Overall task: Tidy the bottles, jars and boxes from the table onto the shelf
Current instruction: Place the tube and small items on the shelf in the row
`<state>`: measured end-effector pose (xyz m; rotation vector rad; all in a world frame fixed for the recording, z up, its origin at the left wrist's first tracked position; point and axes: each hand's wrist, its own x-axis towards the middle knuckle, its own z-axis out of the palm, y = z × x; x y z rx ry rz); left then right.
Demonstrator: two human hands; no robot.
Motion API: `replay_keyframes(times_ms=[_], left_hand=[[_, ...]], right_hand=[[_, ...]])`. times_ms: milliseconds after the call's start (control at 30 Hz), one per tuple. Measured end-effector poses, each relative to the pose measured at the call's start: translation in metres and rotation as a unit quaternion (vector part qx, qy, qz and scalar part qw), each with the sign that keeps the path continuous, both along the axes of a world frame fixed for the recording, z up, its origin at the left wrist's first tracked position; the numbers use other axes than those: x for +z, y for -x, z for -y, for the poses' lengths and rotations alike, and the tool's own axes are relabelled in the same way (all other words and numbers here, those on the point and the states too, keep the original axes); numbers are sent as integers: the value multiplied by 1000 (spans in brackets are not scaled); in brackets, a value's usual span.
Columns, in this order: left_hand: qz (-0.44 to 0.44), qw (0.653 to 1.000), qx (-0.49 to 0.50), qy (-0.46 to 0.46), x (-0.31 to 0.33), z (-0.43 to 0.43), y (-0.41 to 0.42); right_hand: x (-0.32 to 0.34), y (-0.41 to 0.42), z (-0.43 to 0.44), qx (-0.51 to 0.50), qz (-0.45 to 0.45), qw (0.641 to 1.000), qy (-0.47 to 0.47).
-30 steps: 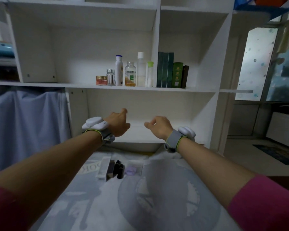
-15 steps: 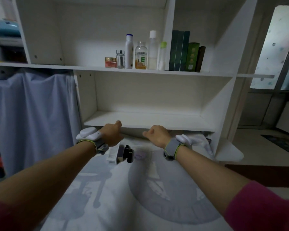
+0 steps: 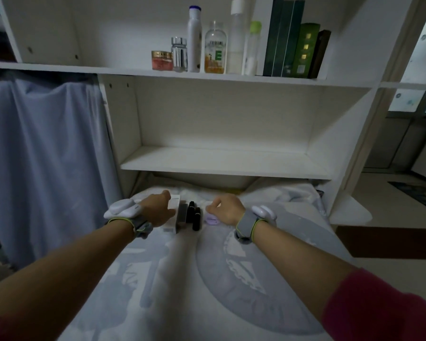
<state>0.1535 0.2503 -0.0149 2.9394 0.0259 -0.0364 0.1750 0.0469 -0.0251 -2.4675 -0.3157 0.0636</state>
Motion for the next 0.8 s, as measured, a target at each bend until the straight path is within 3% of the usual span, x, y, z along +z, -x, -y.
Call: replay_keyframes(times_ms=[400,600,800], left_hand=[[-22,1000,12,-6,-35,17,-28],[-52,999,13,0,-53,17,-43],[-23,999,19,-34,-56,20,-44]], right_hand=[[-36,-34,-2,-42,-16,998,46],[-51,-43,6,-66,-1,998,6],[-55,-40,6,-84,4,996,-24]])
